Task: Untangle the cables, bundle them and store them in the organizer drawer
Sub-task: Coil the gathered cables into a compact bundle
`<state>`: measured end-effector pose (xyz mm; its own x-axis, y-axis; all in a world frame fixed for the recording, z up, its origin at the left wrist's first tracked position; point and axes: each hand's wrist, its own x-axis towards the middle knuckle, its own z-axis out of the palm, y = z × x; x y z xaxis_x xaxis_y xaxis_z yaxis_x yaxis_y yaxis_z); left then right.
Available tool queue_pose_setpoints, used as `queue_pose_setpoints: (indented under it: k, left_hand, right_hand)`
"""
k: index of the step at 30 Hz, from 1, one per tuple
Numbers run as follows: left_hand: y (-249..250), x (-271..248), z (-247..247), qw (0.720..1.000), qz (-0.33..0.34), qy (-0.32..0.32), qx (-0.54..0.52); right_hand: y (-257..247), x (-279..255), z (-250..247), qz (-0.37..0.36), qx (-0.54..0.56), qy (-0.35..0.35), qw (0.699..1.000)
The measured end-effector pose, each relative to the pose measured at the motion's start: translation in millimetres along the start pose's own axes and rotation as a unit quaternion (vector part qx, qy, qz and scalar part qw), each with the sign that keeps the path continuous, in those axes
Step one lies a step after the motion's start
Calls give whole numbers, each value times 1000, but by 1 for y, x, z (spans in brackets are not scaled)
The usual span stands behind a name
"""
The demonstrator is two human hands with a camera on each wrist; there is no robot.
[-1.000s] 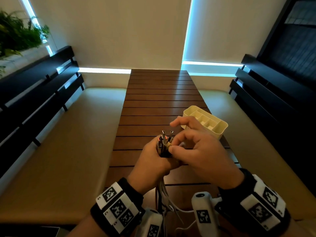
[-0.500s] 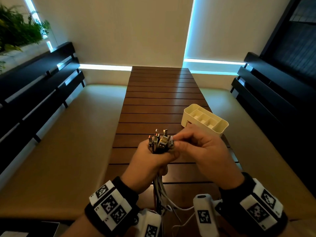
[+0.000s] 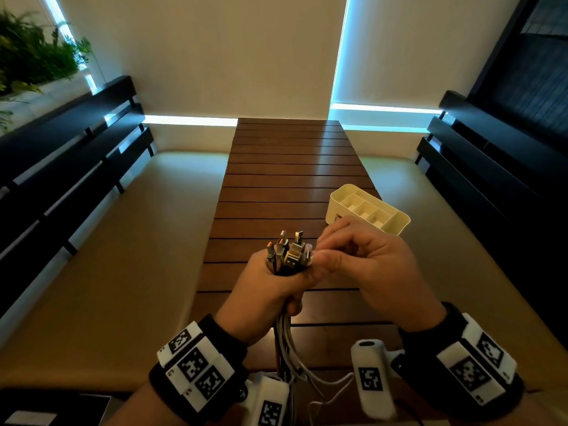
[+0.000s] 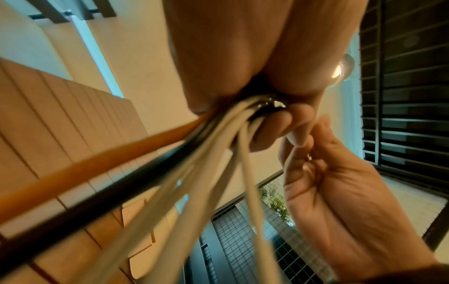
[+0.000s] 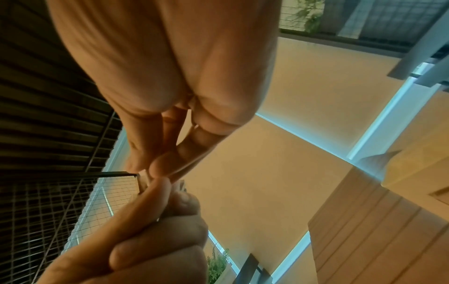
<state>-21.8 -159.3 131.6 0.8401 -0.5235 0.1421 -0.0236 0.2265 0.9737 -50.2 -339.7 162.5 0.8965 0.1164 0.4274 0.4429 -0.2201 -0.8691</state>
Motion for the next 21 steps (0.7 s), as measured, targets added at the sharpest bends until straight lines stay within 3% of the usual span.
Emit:
queue_pose_setpoints:
  k: [11,17,21]
  left_hand:
    - [-3,0,0,1000,13,-18,1]
    - [-6,0,0,998,-16,-6,-60]
    - [-4,0,1,999,-7,-28,-37]
  right_hand:
    - [-3,6,6,32,-40,-38,998]
    - [0,7,1,28,-37,-39,998]
    - [2,7,3,38,-41,-98,994]
